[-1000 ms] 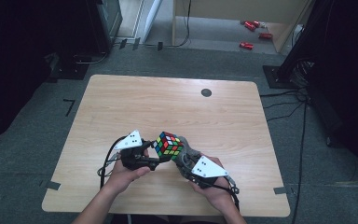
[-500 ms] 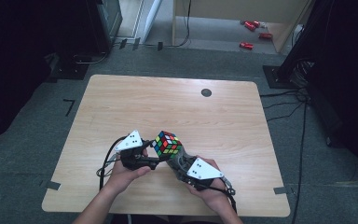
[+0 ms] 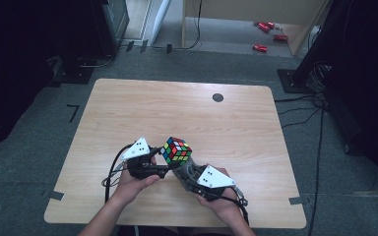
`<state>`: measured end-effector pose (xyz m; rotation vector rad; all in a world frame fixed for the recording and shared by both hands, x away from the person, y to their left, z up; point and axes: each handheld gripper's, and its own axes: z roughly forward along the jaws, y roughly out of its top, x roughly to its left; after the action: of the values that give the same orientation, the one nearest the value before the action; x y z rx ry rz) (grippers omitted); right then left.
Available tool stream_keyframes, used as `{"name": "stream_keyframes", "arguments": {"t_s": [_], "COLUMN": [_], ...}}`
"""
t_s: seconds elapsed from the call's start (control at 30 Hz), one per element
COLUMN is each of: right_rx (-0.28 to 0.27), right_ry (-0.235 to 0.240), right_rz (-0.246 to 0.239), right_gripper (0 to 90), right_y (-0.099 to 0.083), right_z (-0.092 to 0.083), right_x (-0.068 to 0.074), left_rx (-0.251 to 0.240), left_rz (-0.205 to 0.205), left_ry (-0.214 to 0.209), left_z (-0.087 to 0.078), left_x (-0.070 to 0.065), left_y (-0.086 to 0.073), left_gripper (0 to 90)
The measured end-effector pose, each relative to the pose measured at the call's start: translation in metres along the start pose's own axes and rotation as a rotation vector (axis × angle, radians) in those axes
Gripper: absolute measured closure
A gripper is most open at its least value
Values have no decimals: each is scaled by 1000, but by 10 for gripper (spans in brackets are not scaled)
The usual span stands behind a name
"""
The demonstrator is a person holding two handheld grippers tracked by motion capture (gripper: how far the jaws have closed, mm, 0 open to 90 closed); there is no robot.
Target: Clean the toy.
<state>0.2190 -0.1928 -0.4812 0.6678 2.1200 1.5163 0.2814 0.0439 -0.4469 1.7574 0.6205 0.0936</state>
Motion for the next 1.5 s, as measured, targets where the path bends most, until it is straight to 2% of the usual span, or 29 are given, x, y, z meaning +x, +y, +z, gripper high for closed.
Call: {"name": "stream_keyframes", "arguments": {"t_s": [0.07, 0.13, 0.2, 0.27, 0.33, 0.47, 0.5, 0.57, 0.63, 0.7, 0.77, 0.83, 0.9, 1.0, 1.07, 1.13, 1.23, 1.3, 1.37, 1.43, 1.5], "right_rx": [-13, -43, -64, -74, -75, -68, -69, -75, -64, -77, -82, -82, -85, -76, -75, -86, -87, -95, -94, -93, -84], "right_ry": [43, 80, 79, 58, 27, -49, -50, -22, 3, 17, 11, -29, -49, -21, 31, 59, 43, -5, -21, -4, 41], "right_rz": [63, 133, 182, 240, 320, 393, 399, 394, 368, 359, 378, 396, 418, 426, 439, 452, 493, 512, 522, 508, 488], "right_gripper": [663, 661, 663, 671, 681, 685, 685, 684, 682, 683, 685, 687, 688, 685, 685, 685, 689, 691, 692, 691, 689], "right_y": [0, 0, 1, 1, -2, -9, -9, -5, 1, 4, 3, 1, -1, 2, 4, 6, 4, 1, -1, 0, 3], "right_z": [5, 8, 10, 9, 6, 1, 1, 3, 5, 5, 4, 0, -3, -1, 4, 5, 2, -4, -7, -3, 2], "right_x": [6, 11, 13, 10, 2, -11, -11, -6, 2, 4, 0, -7, -11, -4, 3, 6, -3, -12, -15, -10, 0], "left_rx": [-35, -42, -38, -39, -55, -69, -70, -64, -67, -72, -82, -89, -88, -79, -68, -65, -85, -87, -88, -76, -66], "left_rz": [-16, -10, -2, 20, 11, 4, -3, -1, 4, 4, 2, 1, 8, 15, 25, 23, 22, 30, 25, 26, 29], "left_ry": [28, 53, 48, 50, 48, 66, 64, 65, 65, 67, 69, 66, 65, 62, 71, 73, 73, 73, 70, 71, 71], "left_z": [1, 5, 9, 11, 10, 7, 8, 11, 11, 11, 9, 8, 8, 10, 11, 11, 9, 7, 7, 9, 11], "left_x": [-3, -7, -12, -15, -15, -14, -14, -15, -16, -16, -16, -17, -17, -19, -19, -19, -19, -19, -18, -19, -19], "left_y": [-3, -6, -8, -9, -7, -7, -8, -9, -10, -9, -8, -8, -8, -9, -9, -9, -7, -6, -6, -8, -9], "left_gripper": [348, 348, 348, 348, 348, 348, 348, 348, 348, 348, 349, 349, 349, 349, 349, 349, 350, 349, 349, 349, 349]}}
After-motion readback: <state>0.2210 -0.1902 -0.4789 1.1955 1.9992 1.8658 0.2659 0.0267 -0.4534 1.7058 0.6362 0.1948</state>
